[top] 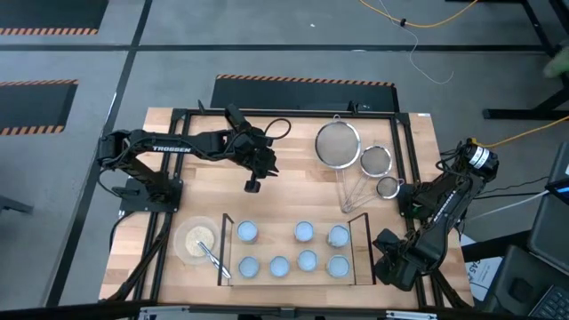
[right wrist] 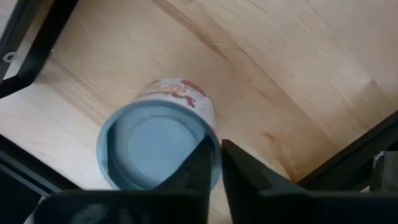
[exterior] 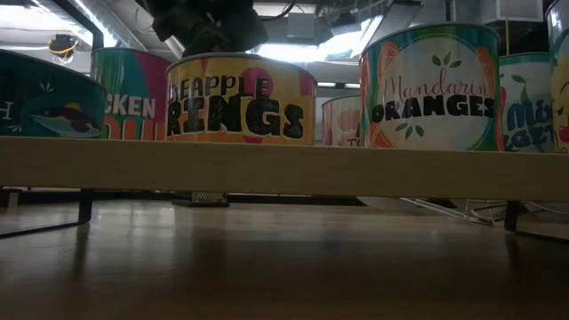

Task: Pick and place cans onto a shelf
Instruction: Put the canned diced tomatoes on the shelf

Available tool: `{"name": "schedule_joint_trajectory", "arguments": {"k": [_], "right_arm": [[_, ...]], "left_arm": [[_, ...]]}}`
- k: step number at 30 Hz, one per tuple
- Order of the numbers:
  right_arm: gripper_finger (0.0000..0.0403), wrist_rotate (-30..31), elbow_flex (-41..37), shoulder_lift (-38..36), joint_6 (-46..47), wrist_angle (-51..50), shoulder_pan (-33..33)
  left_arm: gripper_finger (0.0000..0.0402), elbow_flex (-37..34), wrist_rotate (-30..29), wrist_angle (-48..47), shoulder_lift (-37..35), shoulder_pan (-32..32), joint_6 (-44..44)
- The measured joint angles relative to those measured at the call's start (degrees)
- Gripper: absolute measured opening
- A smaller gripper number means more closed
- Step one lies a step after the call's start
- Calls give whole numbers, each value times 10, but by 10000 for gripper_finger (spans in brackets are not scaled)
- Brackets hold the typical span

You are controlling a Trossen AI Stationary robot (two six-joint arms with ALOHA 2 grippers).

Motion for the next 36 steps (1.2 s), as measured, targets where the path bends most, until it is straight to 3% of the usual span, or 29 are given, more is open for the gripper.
{"name": "schedule_joint_trajectory", "arguments": {"k": [4, 14, 23, 30, 36], "right_arm": [[13, 0, 0, -1, -1, -1, 0], [16, -32, -1, -25, -13, -36, -5], [17, -44, -1, -114, -29, -129, -14], [17, -47, -1, -213, -92, -250, -75], [17, -1, -1, -284, -189, -329, -164]], "left_arm": [[54, 0, 0, 0, 0, 0, 0], [54, 0, 0, -1, 0, 0, 0], [54, 0, 0, -1, 0, 0, 0], [54, 0, 0, -1, 0, 0, 0], [54, 0, 0, -1, 0, 0, 0]]}}
